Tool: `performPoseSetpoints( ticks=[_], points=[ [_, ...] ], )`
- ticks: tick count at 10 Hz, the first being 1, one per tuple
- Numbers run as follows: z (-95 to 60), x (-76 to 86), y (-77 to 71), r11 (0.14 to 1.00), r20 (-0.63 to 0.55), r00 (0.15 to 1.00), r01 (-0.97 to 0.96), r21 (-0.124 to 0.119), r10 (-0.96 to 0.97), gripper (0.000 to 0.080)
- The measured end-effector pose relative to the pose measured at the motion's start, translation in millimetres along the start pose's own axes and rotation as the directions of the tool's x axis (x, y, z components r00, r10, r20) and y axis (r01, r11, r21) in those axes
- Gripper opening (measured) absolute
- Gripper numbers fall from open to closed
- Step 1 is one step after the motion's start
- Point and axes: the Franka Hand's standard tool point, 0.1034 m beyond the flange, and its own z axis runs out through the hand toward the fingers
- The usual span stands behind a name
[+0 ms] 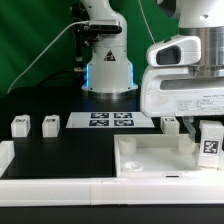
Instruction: Assemble one leg
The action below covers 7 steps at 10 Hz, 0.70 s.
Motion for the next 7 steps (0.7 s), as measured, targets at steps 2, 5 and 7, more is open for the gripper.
performPoseSetpoints(
  ticks=[2,5,7],
  points=[
    [0.0,0.1,0.2,1.000,0.000,1.000,-0.030,0.000,0.030,0.0295],
    [-0.1,0.3,0.6,0.980,0.000,0.980,-0.198,0.001,0.198,0.0295],
    [-0.1,0.4,1.0,0.942,0.000,0.942,-0.337,0.000,0.337,0.0295]
  ],
)
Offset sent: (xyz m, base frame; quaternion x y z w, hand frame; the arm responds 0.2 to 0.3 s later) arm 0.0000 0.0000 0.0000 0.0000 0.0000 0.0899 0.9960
